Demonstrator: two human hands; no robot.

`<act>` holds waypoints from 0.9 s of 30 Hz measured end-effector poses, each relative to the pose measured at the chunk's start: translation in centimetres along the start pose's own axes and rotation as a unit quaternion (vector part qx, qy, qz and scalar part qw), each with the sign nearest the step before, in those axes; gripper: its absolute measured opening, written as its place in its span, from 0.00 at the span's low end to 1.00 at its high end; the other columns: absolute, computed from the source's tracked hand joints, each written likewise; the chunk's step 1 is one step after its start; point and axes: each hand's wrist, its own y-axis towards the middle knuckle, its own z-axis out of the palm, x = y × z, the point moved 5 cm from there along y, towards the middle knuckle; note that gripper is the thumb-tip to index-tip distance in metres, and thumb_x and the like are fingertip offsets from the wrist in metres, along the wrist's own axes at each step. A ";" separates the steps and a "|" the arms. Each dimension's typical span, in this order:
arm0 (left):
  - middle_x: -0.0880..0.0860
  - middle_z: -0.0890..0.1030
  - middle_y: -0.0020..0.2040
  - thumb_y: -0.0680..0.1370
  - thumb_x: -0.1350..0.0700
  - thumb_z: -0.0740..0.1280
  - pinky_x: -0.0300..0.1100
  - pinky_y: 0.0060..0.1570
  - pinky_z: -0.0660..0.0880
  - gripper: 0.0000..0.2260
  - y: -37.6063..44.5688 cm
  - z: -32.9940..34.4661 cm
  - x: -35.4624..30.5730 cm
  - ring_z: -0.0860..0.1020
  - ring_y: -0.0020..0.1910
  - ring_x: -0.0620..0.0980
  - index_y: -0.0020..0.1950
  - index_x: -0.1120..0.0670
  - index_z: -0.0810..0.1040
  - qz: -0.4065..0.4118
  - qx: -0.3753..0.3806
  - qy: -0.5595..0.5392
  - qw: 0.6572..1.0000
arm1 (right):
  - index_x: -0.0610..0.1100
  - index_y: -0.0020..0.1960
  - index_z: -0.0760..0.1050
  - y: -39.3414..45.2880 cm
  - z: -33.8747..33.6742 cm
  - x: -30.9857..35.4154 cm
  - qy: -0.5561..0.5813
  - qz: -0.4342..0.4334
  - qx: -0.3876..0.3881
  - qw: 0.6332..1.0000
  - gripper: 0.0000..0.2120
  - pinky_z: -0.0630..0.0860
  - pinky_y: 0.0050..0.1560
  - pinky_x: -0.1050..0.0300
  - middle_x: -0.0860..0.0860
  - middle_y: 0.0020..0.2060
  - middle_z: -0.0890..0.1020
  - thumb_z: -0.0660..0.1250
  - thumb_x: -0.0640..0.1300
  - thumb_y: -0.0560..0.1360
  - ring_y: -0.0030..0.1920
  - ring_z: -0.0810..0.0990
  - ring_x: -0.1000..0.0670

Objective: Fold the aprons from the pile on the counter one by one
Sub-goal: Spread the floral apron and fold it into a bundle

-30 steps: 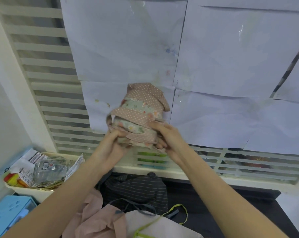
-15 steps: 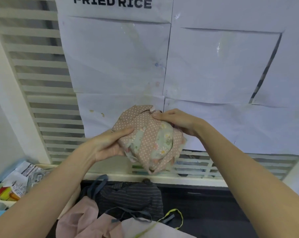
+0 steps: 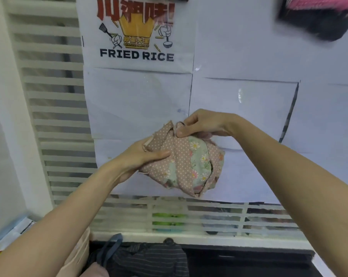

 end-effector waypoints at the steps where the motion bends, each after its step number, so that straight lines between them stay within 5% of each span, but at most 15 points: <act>1: 0.46 0.84 0.50 0.66 0.57 0.73 0.35 0.41 0.78 0.21 0.0 -0.4 -0.8 0.83 0.47 0.44 0.57 0.47 0.77 0.010 -0.010 -0.001 1.000 | 0.41 0.40 0.76 -0.4 -1.0 0.6 0.011 0.007 0.009 1.000 0.09 0.63 0.32 0.58 0.46 0.29 0.71 0.73 0.46 0.70 0.28 0.64 0.51; 4: 0.49 0.85 0.49 0.56 0.49 0.80 0.36 0.37 0.78 0.29 -0.3 -1.5 -2.8 0.83 0.45 0.46 0.56 0.49 0.79 0.030 -0.025 -0.006 0.999 | 0.42 0.53 0.77 -1.8 -4.3 1.5 0.026 0.024 0.033 0.999 0.10 0.76 0.38 0.59 0.43 0.44 0.79 0.68 0.32 0.74 0.39 0.74 0.47; 7: 0.50 0.84 0.49 0.47 0.44 0.83 0.38 0.37 0.78 0.39 -0.3 -2.4 -5.7 0.83 0.46 0.49 0.56 0.48 0.78 0.068 -0.039 -0.003 0.997 | 0.40 0.48 0.77 -3.5 -8.1 3.8 -0.011 0.020 -0.092 0.995 0.09 0.79 0.38 0.64 0.44 0.41 0.81 0.67 0.28 0.73 0.38 0.80 0.51; 11: 0.52 0.84 0.50 0.63 0.55 0.77 0.46 0.44 0.80 0.26 0.3 -1.9 -9.8 0.83 0.48 0.53 0.59 0.50 0.77 0.109 -0.074 0.008 0.991 | 0.37 0.39 0.75 -4.9 -11.6 7.5 0.059 -0.017 -0.286 0.956 0.04 0.82 0.37 0.60 0.46 0.30 0.77 0.66 0.31 0.72 0.28 0.77 0.52; 13: 0.53 0.84 0.49 0.67 0.59 0.75 0.49 0.47 0.80 0.19 0.9 -1.4 -11.5 0.83 0.47 0.55 0.56 0.47 0.77 0.129 -0.103 0.017 0.986 | 0.38 0.37 0.73 -5.1 -12.6 9.1 0.204 -0.043 -0.302 0.930 0.06 0.82 0.43 0.55 0.47 0.26 0.74 0.65 0.31 0.72 0.28 0.75 0.51; 17: 0.52 0.83 0.50 0.69 0.58 0.75 0.55 0.50 0.79 0.16 2.1 -0.7 -14.4 0.82 0.48 0.55 0.52 0.43 0.76 0.153 -0.137 -0.036 0.978 | 0.39 0.35 0.71 -6.3 -14.2 12.1 0.402 -0.128 -0.303 0.854 0.09 0.79 0.40 0.58 0.47 0.26 0.72 0.63 0.31 0.73 0.27 0.73 0.50; 20: 0.53 0.81 0.53 0.70 0.57 0.75 0.50 0.43 0.80 0.21 3.0 0.4 -16.4 0.81 0.48 0.55 0.60 0.46 0.74 0.159 -0.139 -0.043 0.977 | 0.39 0.41 0.71 -7.6 -15.5 14.1 0.243 -0.173 -0.332 0.895 0.07 0.74 0.34 0.60 0.44 0.34 0.71 0.63 0.29 0.73 0.30 0.70 0.50; 23: 0.53 0.81 0.52 0.70 0.57 0.75 0.43 0.35 0.78 0.21 3.9 1.9 -18.3 0.81 0.46 0.53 0.61 0.48 0.74 0.175 -0.140 -0.026 0.974 | 0.43 0.46 0.69 -9.1 -17.1 15.7 0.038 -0.146 -0.340 0.928 0.09 0.71 0.38 0.60 0.45 0.42 0.73 0.64 0.30 0.74 0.35 0.70 0.51; 27: 0.52 0.82 0.53 0.69 0.56 0.74 0.51 0.47 0.80 0.17 4.8 4.3 -22.3 0.82 0.49 0.53 0.57 0.48 0.76 0.210 -0.114 -0.019 0.971 | 0.43 0.35 0.68 -12.9 -21.4 17.0 0.097 -0.214 -0.357 0.904 0.14 0.73 0.35 0.60 0.49 0.30 0.76 0.64 0.29 0.74 0.31 0.72 0.53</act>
